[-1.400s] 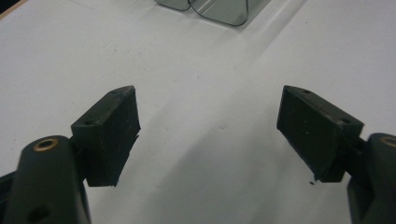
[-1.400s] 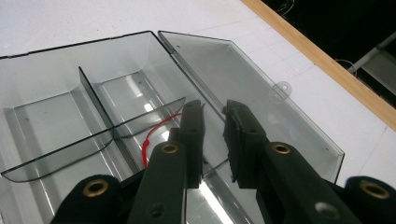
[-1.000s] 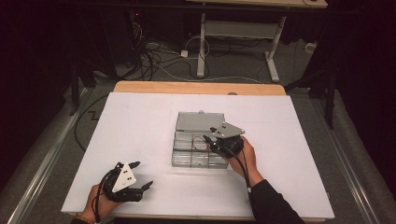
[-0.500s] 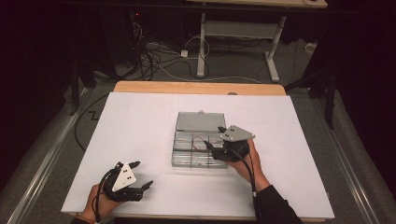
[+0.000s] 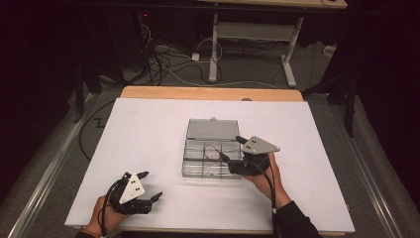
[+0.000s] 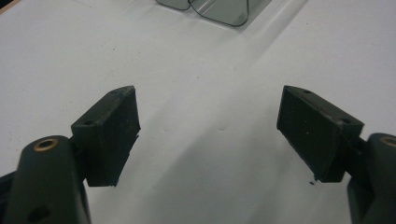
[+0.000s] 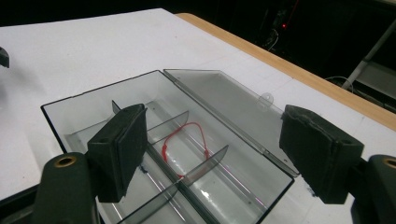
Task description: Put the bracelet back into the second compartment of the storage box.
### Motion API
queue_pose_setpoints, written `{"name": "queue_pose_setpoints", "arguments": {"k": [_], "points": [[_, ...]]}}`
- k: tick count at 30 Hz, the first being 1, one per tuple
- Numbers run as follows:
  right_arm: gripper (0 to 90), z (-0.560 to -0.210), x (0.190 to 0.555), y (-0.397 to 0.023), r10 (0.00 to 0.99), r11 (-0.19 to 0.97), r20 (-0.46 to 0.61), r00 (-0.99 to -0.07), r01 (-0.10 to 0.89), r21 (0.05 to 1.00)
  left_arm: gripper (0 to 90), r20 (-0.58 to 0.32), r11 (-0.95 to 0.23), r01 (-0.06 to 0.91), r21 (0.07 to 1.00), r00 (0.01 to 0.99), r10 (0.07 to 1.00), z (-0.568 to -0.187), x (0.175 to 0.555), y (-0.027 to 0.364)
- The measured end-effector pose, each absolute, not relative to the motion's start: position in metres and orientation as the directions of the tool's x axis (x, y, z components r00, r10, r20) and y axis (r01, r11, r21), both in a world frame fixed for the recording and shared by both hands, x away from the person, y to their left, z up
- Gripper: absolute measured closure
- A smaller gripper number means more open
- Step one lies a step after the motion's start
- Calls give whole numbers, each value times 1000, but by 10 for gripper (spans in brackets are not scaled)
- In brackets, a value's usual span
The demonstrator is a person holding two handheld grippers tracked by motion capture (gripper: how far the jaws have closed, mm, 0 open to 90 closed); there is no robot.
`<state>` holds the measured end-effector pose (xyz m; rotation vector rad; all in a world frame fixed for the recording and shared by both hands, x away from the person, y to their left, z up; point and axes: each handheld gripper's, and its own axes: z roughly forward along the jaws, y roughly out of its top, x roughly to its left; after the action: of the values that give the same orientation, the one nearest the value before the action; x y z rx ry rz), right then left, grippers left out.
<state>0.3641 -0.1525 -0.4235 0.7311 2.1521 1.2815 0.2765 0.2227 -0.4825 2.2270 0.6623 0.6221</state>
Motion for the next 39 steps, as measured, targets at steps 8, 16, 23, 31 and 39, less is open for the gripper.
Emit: {"name": "queue_pose_setpoints", "arguments": {"k": [8,16,23,31,39], "points": [[244,-418,353,-163,666,406,-179,-725,151,901,204,232,-610,269,746,753,616,-482,276,222],[244,-417,343,-171,662,423,-203,-721,136,896,204,231,-613,272,742,754,615,-482,276,222],[243,-418,335,-179,668,430,-217,-711,131,894,204,234,-612,269,743,753,615,-482,276,222],[243,-422,328,-194,692,408,-211,-691,133,903,206,233,-612,269,744,754,614,-481,276,222],[241,-428,321,-208,703,417,-226,-675,134,899,204,238,-616,267,741,754,612,-481,276,222]]}}
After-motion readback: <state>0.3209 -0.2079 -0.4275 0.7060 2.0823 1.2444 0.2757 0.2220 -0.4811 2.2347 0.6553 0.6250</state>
